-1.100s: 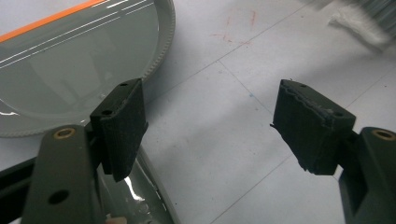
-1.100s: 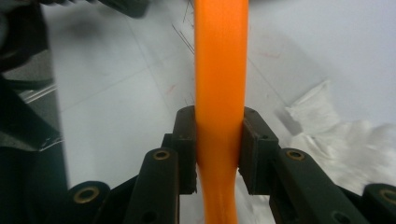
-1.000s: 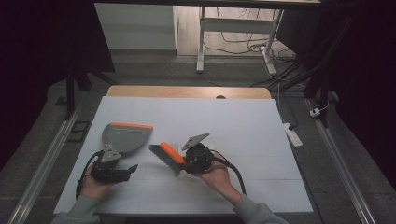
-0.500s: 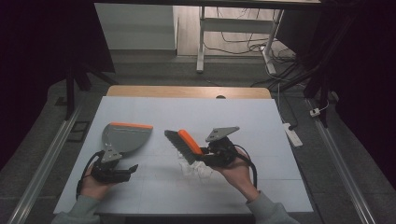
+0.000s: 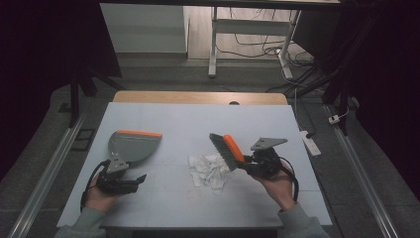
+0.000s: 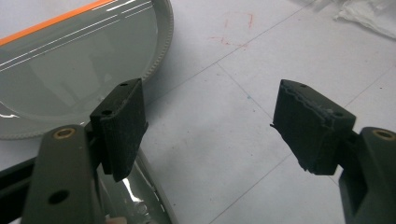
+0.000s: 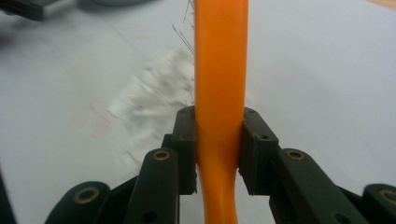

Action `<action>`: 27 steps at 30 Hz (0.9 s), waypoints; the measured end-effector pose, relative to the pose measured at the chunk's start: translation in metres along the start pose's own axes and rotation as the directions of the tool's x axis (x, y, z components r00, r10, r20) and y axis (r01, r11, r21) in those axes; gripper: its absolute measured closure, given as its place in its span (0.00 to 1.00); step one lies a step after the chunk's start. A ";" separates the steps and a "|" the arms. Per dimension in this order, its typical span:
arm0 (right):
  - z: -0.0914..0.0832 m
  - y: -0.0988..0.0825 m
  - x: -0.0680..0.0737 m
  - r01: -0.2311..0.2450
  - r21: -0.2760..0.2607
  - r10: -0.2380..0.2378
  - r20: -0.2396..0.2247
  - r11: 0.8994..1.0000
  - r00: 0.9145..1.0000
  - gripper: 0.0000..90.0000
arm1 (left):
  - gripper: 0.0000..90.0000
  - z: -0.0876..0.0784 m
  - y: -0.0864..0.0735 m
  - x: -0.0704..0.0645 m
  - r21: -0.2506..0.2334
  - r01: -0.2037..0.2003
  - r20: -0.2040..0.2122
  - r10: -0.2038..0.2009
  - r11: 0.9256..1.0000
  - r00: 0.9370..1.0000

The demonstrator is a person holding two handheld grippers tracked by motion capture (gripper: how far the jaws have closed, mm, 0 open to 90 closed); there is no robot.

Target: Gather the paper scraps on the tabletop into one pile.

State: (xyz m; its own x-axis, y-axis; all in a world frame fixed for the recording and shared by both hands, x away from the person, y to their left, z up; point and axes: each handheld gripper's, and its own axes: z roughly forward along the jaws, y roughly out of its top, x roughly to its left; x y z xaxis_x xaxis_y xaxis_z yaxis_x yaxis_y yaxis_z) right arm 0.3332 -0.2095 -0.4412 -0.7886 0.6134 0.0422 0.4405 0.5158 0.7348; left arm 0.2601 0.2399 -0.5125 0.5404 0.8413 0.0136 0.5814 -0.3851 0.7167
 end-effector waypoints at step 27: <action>-0.041 -0.072 -0.047 -0.088 -0.039 0.093 0.150 0.995 0.984 0.78 | 0.29 -0.002 0.002 -0.002 -0.021 0.018 0.017 -0.018 1.000 1.000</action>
State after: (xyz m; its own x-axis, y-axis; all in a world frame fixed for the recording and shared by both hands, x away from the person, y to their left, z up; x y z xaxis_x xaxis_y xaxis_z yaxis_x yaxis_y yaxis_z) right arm 0.3208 -0.2998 -0.4681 -0.6709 0.7415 0.0086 0.4914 0.4357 0.7541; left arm 0.2592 0.2386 -0.5102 0.5403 0.8414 -0.0107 0.5781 -0.3619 0.7313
